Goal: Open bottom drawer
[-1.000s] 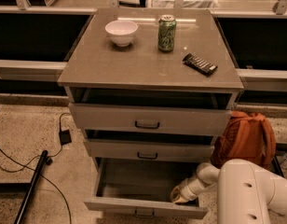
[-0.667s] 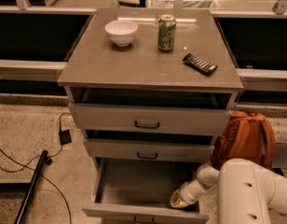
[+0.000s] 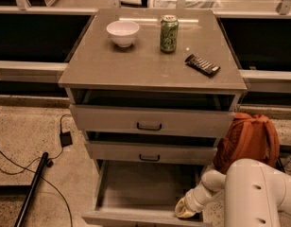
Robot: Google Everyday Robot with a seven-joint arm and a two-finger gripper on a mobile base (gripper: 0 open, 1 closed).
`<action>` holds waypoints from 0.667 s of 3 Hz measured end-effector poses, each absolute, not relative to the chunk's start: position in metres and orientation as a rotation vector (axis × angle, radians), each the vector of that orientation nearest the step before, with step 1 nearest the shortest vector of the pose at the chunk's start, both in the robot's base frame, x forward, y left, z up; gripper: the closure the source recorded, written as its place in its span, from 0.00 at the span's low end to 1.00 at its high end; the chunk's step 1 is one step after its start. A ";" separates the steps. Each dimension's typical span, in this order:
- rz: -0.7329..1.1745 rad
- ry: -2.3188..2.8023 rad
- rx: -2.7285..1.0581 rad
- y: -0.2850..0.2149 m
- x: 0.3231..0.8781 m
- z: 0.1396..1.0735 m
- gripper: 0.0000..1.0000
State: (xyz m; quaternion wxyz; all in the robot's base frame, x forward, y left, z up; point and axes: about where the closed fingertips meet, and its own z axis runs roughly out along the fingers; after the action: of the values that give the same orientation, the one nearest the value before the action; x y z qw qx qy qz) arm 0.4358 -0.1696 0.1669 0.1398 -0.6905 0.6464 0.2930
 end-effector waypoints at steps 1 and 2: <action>0.900 1.830 -1.955 -0.172 0.417 0.190 1.00; 0.873 1.725 -1.873 -0.176 0.420 0.227 1.00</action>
Offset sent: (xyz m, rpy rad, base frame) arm -0.0091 -0.0193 0.1169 0.3140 -0.2240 -0.0557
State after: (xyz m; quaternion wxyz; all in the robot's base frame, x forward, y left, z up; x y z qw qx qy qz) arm 0.4201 -0.1762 0.2268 0.2229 -0.6783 0.6247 0.3160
